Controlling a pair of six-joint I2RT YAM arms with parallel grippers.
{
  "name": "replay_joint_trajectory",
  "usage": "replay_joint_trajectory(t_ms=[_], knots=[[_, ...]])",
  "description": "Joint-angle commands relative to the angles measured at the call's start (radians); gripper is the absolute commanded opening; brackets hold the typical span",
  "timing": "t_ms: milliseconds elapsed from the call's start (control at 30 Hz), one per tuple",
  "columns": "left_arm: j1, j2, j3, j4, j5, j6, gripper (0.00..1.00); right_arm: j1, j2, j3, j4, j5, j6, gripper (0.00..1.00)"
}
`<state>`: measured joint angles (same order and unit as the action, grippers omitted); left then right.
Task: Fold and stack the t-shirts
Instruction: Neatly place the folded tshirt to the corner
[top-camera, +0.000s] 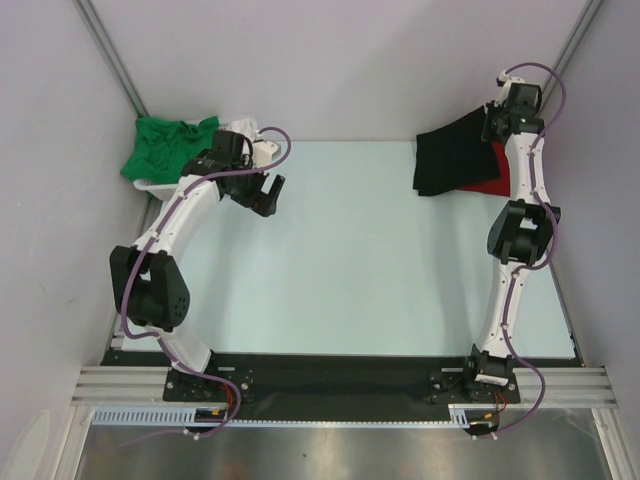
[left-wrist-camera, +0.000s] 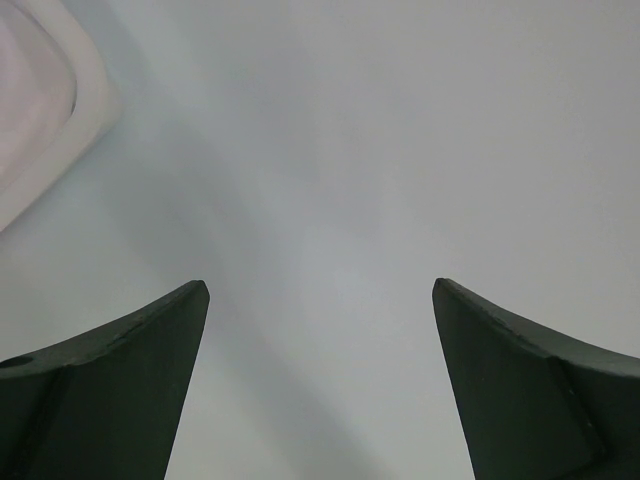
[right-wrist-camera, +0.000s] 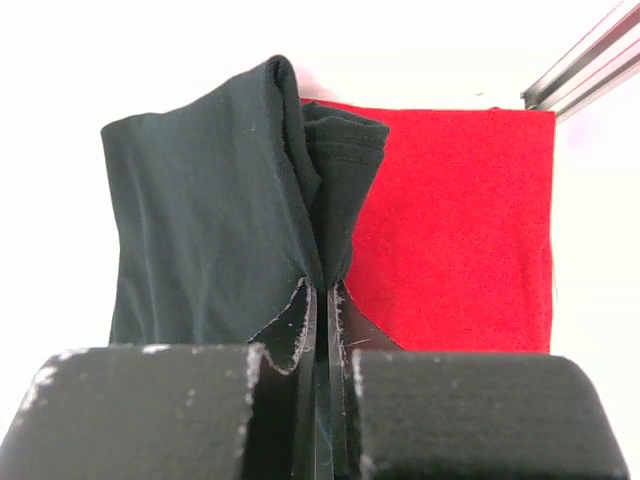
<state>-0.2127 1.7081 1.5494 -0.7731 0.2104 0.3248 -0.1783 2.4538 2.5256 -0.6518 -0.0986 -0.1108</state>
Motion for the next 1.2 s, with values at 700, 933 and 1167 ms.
replay_joint_trajectory(t_ms=[700, 933, 1167], knots=[[0.003, 0.012, 0.018, -0.003, -0.049, 0.025, 1.0, -0.084, -0.01, 0.104, 0.107, -0.013, -0.095, 0.0], [0.003, 0.024, 0.02, -0.008, -0.063, 0.02, 1.0, -0.109, 0.076, 0.101, 0.164, -0.012, -0.174, 0.0], [0.003, 0.047, 0.046, -0.04, -0.083, 0.025, 1.0, -0.132, 0.135, 0.061, 0.25, 0.081, -0.217, 0.0]])
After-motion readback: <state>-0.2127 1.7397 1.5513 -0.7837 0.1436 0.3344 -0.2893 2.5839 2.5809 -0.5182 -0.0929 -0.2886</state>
